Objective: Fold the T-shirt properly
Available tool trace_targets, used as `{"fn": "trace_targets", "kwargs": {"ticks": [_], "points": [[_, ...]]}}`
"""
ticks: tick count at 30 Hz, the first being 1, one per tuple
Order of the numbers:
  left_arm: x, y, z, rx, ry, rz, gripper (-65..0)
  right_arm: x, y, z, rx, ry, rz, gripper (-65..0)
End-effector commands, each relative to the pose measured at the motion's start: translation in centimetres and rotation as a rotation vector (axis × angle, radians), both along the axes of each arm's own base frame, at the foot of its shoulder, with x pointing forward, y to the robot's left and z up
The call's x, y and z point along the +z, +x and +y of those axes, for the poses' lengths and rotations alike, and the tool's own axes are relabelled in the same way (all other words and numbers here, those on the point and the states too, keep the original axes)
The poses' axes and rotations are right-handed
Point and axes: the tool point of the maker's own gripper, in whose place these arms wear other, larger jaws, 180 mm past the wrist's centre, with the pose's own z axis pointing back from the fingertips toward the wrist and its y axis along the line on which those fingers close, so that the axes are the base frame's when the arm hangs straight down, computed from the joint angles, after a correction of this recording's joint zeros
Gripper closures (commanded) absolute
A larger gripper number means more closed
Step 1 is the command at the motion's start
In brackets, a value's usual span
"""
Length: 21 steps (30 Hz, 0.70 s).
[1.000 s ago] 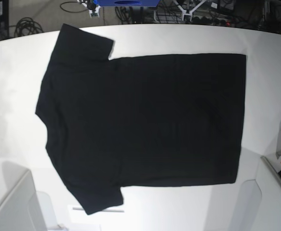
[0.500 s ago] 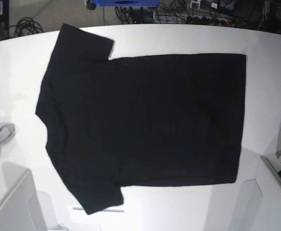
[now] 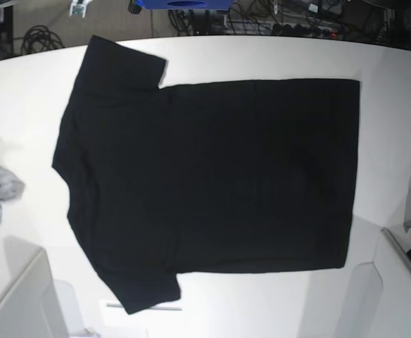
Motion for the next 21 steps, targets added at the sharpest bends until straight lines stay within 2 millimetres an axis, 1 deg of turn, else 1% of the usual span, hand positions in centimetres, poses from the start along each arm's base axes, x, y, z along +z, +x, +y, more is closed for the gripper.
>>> {"fn": "trace_targets", "kwargs": {"ticks": [1,3,4,7,11,13,15,16,18,19,21], "points": [[0.9,-1.0,-0.6,0.002,-0.026,0.011,0.0,1.4,0.8,-1.0,0.001,-0.035,-0.042,0.0],[2.4,0.0,-0.9,-0.006,-0.055,-0.016,0.0,3.6,2.6,-1.8,0.011,-0.072,-0.106,0.0],[3.0,0.5,-1.1,-0.017,-0.064,-0.031,0.0,4.7,3.8,-2.0,0.021,-0.086,-0.146,0.0],[4.1,2.0,-2.0,-0.035,-0.087,-0.074,0.0,7.5,6.9,-2.4,0.045,-0.121,-0.245,0.0],[5.5,4.4,-0.1,-0.014,-0.038,-0.146,0.0,10.5,10.4,-2.5,0.069,-0.151,-0.357,0.0],[6.4,5.0,0.4,-0.007,-0.024,-0.173,0.0,10.9,11.4,-2.4,0.069,-0.152,-0.385,0.0],[7.7,6.6,0.2,-0.021,-0.035,-0.222,0.0,11.2,12.8,-2.5,0.064,-0.155,-0.421,0.0],[8.2,7.0,-0.2,-0.037,-0.057,-0.233,0.0,11.2,13.2,-2.4,0.064,-0.153,-0.431,0.0],[9.0,7.9,-1.7,-0.078,-0.129,-0.259,0.0,11.4,13.9,-2.2,0.057,-0.143,-0.452,0.0],[9.4,8.4,-2.5,-0.095,-0.162,-0.276,0.0,11.5,14.5,-2.0,0.040,-0.123,-0.477,0.0],[10.3,9.1,-3.5,-0.110,-0.209,-0.303,0.0,11.6,15.3,-1.7,-0.010,-0.064,-0.524,0.0]]}}
